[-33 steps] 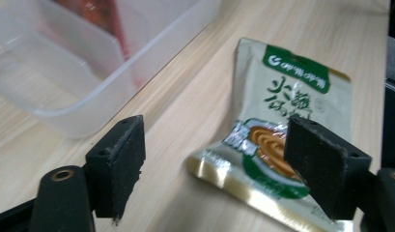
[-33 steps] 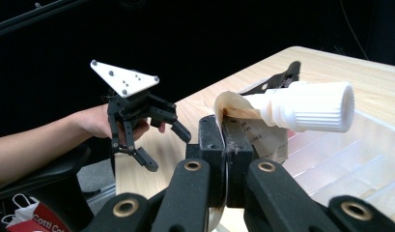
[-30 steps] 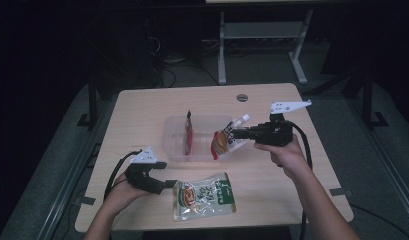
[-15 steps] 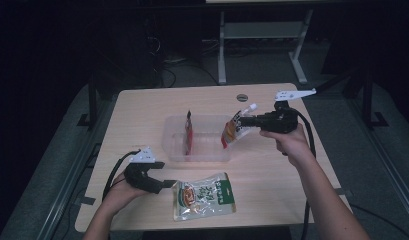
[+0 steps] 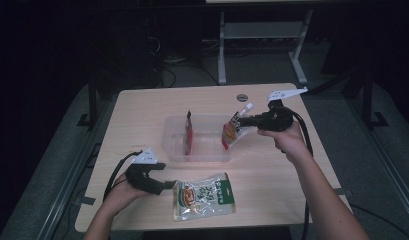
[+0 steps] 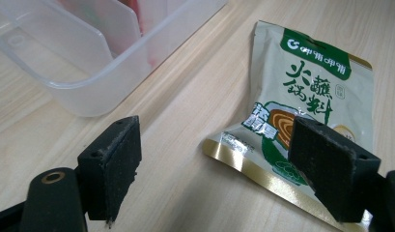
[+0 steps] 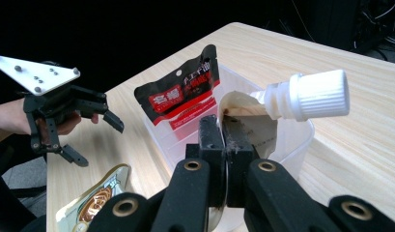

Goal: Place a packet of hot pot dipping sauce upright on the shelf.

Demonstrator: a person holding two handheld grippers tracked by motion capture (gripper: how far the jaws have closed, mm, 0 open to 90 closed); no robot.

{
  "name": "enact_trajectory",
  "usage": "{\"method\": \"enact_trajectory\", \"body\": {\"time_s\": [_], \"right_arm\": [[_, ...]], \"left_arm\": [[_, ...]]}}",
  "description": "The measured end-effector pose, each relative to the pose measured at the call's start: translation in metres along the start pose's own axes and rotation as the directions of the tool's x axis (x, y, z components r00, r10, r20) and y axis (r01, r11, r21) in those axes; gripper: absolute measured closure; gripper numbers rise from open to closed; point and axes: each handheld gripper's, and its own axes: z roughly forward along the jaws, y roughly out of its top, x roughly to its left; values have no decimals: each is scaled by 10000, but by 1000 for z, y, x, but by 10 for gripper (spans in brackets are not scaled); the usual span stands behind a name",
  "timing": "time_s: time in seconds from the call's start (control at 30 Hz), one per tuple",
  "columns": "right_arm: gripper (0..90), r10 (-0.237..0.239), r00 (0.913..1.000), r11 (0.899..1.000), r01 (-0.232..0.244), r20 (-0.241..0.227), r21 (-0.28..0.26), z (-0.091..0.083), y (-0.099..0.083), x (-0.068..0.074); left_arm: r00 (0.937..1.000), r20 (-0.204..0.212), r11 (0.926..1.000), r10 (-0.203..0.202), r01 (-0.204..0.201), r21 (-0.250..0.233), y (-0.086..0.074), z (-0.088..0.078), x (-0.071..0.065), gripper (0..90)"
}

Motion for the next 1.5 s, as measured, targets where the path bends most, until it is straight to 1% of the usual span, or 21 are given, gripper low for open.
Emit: {"method": "enact_trajectory", "body": {"time_s": [0.17,0.23,0.3,0.37,0.63,0.77,0.83,0.87,0.93,1.03,1.07,1.13,1.17,1.2,1.23,1.3,1.33,1.37,1.43,1.47,1.5], "right_arm": [[887,85,10000,10000,-85,-36,-50,2,0,0],[887,32,10000,10000,-32,-41,15,5,0,0],[887,-85,10000,9997,84,35,222,11,0,3],[887,-61,10000,9995,59,41,302,15,-1,3],[887,184,9998,9989,-186,67,427,26,-8,-2],[886,293,9995,9982,-297,96,511,32,-13,-6],[884,264,9995,9980,-273,161,577,34,-14,-8],[882,208,9993,9970,-232,323,736,37,-15,-7],[877,90,9989,9957,-131,450,921,41,-16,-6],[866,121,9984,9942,-179,553,1060,44,-17,-5],[854,192,9989,9951,-233,431,964,45,-17,-5],[801,179,9989,9963,-214,422,831,44,-15,-3],[801,179,9989,9963,-214,422,831,44,-15,-3],[740,179,9989,9972,-210,430,716,42,-14,-2],[740,179,9989,9972,-210,430,716,42,-14,-2],[652,126,9988,9985,-151,469,534,37,-13,0],[652,126,9988,9985,-151,469,534,37,-13,0],[614,148,9987,9986,-172,479,499,35,-13,0],[453,284,9977,9988,-308,618,392,28,-13,4],[422,240,9970,9989,-269,738,381,26,-13,5],[422,240,9970,9989,-269,738,381,26,-13,5]], "left_arm": [[10000,70,10000,39,-39,88,0,2,-2,191],[10000,78,10000,41,-41,87,0,3,-2,191],[10000,75,10000,33,-34,88,0,3,-2,190],[10000,84,10000,23,-24,83,0,2,-2,190],[10000,92,10000,-3,2,99,0,3,-2,189],[10000,79,9999,61,-63,136,0,3,-3,188],[9999,77,9999,64,-65,137,0,4,-3,187],[9999,78,9999,88,-89,144,0,4,-3,187],[9999,110,9998,130,-132,179,0,5,-3,188],[9998,142,9997,109,-112,202,0,5,-3,187],[9998,155,9997,98,-101,214,0,5,-3,187],[9998,180,9997,100,-105,230,0,5,-4,187],[9998,180,9997,100,-105,230,0,5,-4,187],[9997,199,9996,106,-111,241,0,5,-4,187],[9997,199,9996,106,-111,241,0,5,-4,187],[9997,207,9996,112,-117,243,0,5,-4,187],[9997,200,9996,106,-111,242,0,5,-4,187],[9998,192,9996,106,-111,244,0,5,-4,187],[9998,181,9997,81,-85,229,0,5,-4,182],[9998,167,9997,69,-72,224,0,5,-4,180],[9998,167,9997,69,-72,224,0,5,-4,178]]}}
